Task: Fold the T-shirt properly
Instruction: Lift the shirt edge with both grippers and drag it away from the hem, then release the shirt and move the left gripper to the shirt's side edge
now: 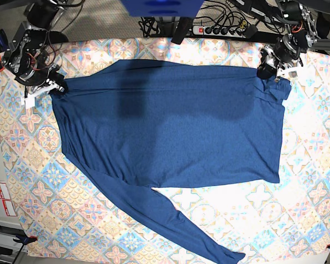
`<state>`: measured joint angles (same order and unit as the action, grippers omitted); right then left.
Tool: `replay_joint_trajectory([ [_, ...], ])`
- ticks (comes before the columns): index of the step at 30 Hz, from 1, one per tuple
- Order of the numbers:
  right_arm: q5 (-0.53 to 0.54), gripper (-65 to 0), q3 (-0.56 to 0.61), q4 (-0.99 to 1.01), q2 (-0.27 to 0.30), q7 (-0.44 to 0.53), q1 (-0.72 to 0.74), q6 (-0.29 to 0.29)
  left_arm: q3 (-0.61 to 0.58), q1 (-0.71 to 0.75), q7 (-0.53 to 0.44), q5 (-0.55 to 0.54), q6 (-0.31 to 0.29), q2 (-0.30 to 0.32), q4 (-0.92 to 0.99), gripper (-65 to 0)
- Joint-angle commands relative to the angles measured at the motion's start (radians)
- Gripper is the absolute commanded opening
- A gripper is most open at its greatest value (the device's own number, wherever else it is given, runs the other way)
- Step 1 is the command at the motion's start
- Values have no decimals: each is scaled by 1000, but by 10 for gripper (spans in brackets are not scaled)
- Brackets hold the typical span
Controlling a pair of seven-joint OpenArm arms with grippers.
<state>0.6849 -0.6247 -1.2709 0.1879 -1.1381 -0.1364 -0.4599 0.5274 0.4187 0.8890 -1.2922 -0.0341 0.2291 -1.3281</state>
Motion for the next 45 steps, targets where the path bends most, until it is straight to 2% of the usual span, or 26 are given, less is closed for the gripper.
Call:
replay_joint_trajectory([
  [1, 3, -639, -10, -20, 28, 31, 5, 2, 10, 6, -29, -4, -3, 17, -17, -650],
  [4, 3, -625, -28, -20, 28, 31, 5, 2, 10, 6, -31, -4, -3, 17, -17, -650],
  [7, 2, -545, -79, -20, 28, 31, 5, 6, 12, 6, -31, -4, -3, 17, -15, -650],
  [11, 2, -455, -120, -20, 28, 25, 4, 8, 15, 12, -26, -10, -2, 17, -15, -572],
  [16, 8, -449, -152, -20, 28, 25, 4, 8, 13, 32, 12, -28, -2, 17, -44, -487],
  [18, 8, -449, -160, -20, 28, 25, 4, 8, 13, 50, 28, -36, -2, 16, -67, -475],
  [25, 8, -449, -160, -20, 28, 25, 7, 8, 27, 76, 28, -40, -2, 19, -124, -476],
  [31, 9, -449, -156, -36, 28, 23, 45, 8, 96, 68, 26, -33, -5, 20, -258, -476],
  [34, 9, -449, -152, -57, 28, 23, 76, 8, 124, 3, 26, -10, -5, 25, -301, -476],
  [38, 5, -449, -103, -59, 28, 23, 143, 8, 130, -114, 25, 50, -5, 65, -275, -476],
  [43, -1, -449, 21, -51, 28, 31, 254, 8, 125, -284, 25, 105, -5, 106, -126, -472],
  [45, -46, -449, 72, -49, 28, 33, 298, 8, 125, -370, 25, 124, -5, 112, -24, -472],
])
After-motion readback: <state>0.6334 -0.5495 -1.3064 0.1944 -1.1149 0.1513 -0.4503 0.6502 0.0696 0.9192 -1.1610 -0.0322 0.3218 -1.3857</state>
